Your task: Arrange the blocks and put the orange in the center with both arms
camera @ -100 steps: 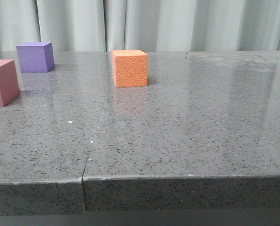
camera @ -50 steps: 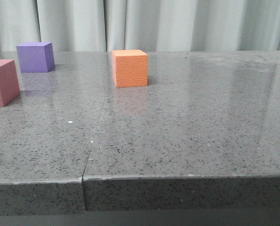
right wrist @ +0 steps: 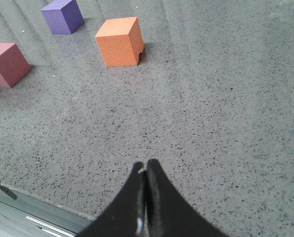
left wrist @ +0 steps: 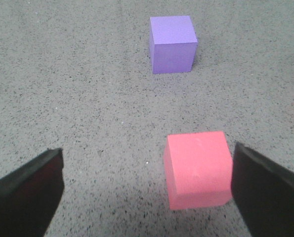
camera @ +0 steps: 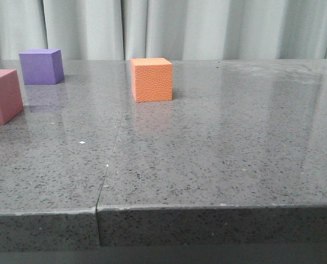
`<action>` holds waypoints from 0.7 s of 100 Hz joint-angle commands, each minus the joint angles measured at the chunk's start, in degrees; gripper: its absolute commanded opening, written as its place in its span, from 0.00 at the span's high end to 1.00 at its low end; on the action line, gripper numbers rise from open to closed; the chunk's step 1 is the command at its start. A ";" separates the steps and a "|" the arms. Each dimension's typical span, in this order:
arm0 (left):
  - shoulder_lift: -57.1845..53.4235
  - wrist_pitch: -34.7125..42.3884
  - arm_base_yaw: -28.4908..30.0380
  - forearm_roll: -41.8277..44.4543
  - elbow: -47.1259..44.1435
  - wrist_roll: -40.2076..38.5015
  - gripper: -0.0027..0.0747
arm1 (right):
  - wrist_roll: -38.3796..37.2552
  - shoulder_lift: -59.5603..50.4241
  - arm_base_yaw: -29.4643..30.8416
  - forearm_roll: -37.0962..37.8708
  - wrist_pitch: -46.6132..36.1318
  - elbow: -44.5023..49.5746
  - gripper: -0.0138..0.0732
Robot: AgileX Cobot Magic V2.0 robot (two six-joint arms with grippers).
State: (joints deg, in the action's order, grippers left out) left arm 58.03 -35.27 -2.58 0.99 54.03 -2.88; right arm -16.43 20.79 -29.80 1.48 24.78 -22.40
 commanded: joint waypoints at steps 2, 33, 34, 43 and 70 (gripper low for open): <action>3.13 4.20 0.03 -0.11 4.83 -0.01 0.09 | 0.60 0.34 0.10 0.75 -4.15 -1.44 0.92; 15.27 -3.90 0.03 -22.79 17.18 33.05 0.14 | 0.60 0.34 0.10 0.75 -4.15 -1.44 0.92; 15.85 -4.79 0.03 -24.34 17.53 35.18 0.14 | 0.60 0.34 0.10 0.75 -4.15 -1.44 0.92; 19.71 -10.30 0.03 -32.53 22.15 46.95 0.14 | 0.60 0.34 0.10 0.75 -4.15 -1.44 0.92; 30.05 -24.81 -0.73 -47.09 35.22 75.44 0.14 | 0.60 0.34 0.10 0.75 -4.15 -1.44 0.92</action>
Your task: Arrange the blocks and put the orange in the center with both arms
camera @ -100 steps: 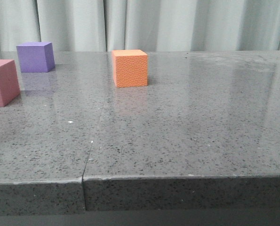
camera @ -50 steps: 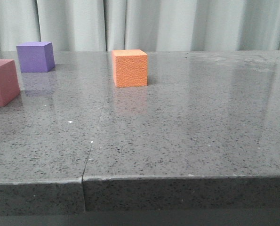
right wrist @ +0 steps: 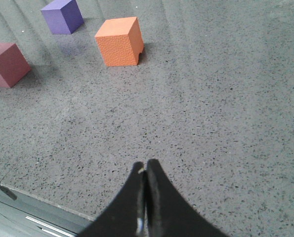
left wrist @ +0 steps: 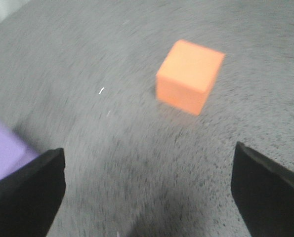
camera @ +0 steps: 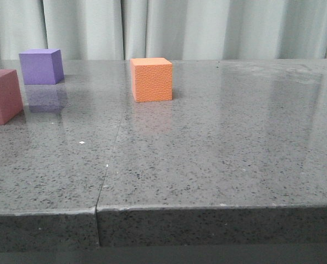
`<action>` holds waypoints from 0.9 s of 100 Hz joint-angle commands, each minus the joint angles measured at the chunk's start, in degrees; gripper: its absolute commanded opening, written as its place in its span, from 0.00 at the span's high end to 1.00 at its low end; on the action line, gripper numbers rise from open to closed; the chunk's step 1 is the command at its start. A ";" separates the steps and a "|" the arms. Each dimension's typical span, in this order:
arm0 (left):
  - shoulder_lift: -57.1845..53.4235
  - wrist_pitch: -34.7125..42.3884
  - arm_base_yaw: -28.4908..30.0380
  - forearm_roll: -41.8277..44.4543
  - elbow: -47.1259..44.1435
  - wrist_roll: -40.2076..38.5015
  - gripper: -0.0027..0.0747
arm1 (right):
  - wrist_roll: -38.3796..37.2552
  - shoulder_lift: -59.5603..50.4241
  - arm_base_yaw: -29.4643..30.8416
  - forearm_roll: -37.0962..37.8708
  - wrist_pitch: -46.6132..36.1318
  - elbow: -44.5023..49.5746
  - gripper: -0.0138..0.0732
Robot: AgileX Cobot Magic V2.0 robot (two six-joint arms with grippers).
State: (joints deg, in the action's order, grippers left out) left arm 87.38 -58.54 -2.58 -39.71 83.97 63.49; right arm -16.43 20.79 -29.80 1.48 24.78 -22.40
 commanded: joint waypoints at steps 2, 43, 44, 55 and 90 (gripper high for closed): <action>1.34 -1.54 -0.93 -6.40 6.06 10.17 0.14 | 0.60 0.34 0.10 0.75 -4.15 -1.44 0.92; 13.65 0.92 -10.97 0.09 17.47 9.71 0.14 | 0.60 0.34 0.10 0.75 -4.15 -1.44 0.92; 13.87 0.92 -11.15 0.09 17.72 9.71 0.14 | 0.60 0.34 0.10 0.75 -4.15 -1.44 0.92; 17.28 1.61 -13.57 0.09 19.52 8.25 0.14 | 0.60 0.34 0.10 0.75 -4.15 -1.44 0.92; 23.83 7.48 -17.63 -0.41 20.72 6.83 0.14 | 0.60 0.34 0.10 0.75 -4.15 -1.44 0.92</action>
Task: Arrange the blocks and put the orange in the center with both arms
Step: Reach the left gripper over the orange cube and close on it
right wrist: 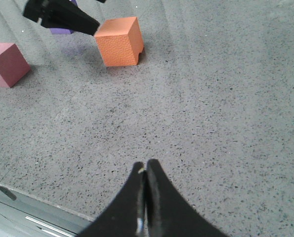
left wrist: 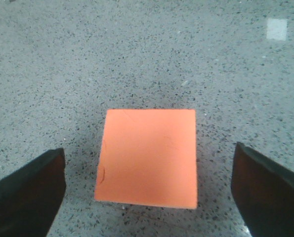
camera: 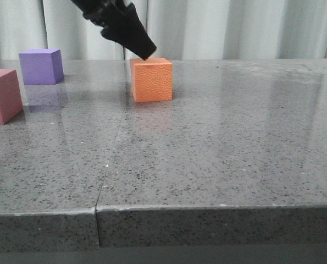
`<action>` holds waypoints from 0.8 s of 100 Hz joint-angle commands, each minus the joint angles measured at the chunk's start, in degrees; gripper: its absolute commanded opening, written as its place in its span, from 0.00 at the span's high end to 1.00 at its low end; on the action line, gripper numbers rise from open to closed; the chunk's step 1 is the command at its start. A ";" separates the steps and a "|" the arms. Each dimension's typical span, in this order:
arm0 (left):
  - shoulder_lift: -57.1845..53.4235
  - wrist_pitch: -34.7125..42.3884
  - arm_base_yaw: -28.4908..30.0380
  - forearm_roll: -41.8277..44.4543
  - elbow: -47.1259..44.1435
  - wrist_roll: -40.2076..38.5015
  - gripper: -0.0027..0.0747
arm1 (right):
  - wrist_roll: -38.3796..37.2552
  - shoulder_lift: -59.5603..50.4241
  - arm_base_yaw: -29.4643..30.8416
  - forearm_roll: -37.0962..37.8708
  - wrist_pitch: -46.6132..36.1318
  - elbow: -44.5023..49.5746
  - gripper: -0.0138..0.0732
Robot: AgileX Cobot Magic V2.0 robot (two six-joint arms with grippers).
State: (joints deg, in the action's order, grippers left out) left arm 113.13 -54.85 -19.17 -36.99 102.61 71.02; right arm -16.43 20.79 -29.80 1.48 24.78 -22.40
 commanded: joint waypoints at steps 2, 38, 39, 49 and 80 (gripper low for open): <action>-1.70 4.15 -1.17 -3.13 2.08 -0.70 0.14 | 0.60 0.34 0.10 0.75 -4.15 -1.44 0.92; 1.35 4.39 -1.38 -3.35 2.08 -1.11 0.14 | 0.60 0.34 0.10 0.75 -4.15 -1.44 0.92; 1.35 4.39 -1.38 -3.24 2.08 -1.11 0.14 | 0.60 0.34 0.10 0.75 -4.15 -1.44 0.92; 1.35 3.91 -1.38 -2.28 2.08 -1.11 0.14 | 0.60 0.34 0.10 0.75 -4.15 -1.44 0.92; 1.35 2.98 -1.38 -0.99 2.08 -1.11 0.37 | 0.60 0.34 0.10 0.75 -4.15 -1.44 0.92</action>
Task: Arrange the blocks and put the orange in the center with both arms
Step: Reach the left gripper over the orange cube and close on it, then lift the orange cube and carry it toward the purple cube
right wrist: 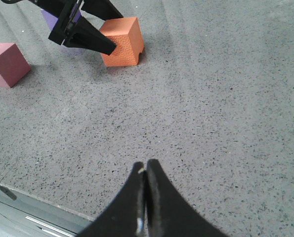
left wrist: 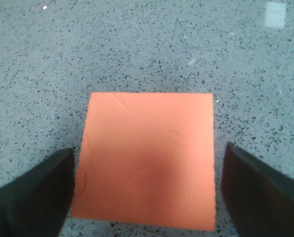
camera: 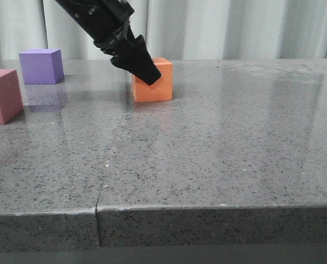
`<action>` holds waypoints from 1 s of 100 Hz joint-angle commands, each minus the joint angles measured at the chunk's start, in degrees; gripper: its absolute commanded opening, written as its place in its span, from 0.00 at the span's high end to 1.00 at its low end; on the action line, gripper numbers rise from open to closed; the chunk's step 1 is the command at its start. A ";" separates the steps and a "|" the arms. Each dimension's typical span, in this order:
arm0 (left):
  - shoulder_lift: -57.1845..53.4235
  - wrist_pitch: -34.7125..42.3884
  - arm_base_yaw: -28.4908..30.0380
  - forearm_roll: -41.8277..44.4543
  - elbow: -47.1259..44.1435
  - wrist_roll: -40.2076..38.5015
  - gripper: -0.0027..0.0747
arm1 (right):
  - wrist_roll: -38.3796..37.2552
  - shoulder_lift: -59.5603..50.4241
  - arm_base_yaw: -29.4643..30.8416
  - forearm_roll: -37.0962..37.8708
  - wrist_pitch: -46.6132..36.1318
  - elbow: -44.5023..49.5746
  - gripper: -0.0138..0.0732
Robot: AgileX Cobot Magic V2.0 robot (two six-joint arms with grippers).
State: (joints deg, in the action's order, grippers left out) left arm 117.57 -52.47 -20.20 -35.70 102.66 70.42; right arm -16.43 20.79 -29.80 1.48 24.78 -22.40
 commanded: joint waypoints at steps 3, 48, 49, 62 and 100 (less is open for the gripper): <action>-3.08 0.60 -0.35 -2.27 2.03 -0.51 0.42 | 0.60 0.34 0.10 0.75 -4.15 -1.44 0.92; -4.54 -0.92 -0.35 0.09 6.60 -9.26 0.60 | 0.60 0.34 0.10 0.75 -4.15 -1.44 0.92; -4.56 -0.92 -0.35 0.49 6.84 -10.24 0.60 | 0.60 0.34 0.10 0.75 -4.15 -1.44 0.92; -6.61 -1.10 -0.20 6.77 8.56 -21.91 0.60 | 0.60 0.34 0.10 0.75 -4.15 -1.44 0.92; -14.76 -3.43 2.86 25.69 8.85 -49.80 0.60 | 0.60 0.34 0.10 0.75 -4.15 -1.44 0.92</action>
State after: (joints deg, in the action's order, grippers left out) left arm 108.17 -57.46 -18.58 -13.20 109.51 28.80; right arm -16.43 20.79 -29.80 1.48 24.78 -22.40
